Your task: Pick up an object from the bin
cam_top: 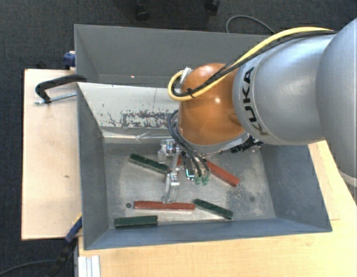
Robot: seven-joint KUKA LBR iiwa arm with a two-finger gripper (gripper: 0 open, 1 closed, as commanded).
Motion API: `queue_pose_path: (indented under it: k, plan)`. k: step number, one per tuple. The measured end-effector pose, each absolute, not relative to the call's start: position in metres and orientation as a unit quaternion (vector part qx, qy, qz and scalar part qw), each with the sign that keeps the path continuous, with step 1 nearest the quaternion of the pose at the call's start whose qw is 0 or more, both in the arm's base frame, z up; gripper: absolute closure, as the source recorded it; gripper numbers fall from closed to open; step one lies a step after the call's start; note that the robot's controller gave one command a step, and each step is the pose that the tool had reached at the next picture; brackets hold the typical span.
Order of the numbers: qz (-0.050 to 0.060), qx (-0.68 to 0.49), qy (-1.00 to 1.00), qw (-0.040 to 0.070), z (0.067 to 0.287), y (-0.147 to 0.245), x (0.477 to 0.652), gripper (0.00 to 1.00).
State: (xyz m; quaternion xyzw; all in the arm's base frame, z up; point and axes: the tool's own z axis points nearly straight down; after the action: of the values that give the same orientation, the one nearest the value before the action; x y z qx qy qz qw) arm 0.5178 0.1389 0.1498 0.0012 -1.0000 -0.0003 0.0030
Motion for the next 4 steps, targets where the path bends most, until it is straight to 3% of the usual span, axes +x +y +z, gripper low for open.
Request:
queue_pose_path:
  k: [1, 4]
  plan:
    - [-0.001, -0.072, -0.997, -0.001, 0.0673, 0.1463, 0.5792, 0.0]
    - [-0.002, -0.072, -0.997, -0.002, 0.0705, 0.1489, 0.5822, 0.0]
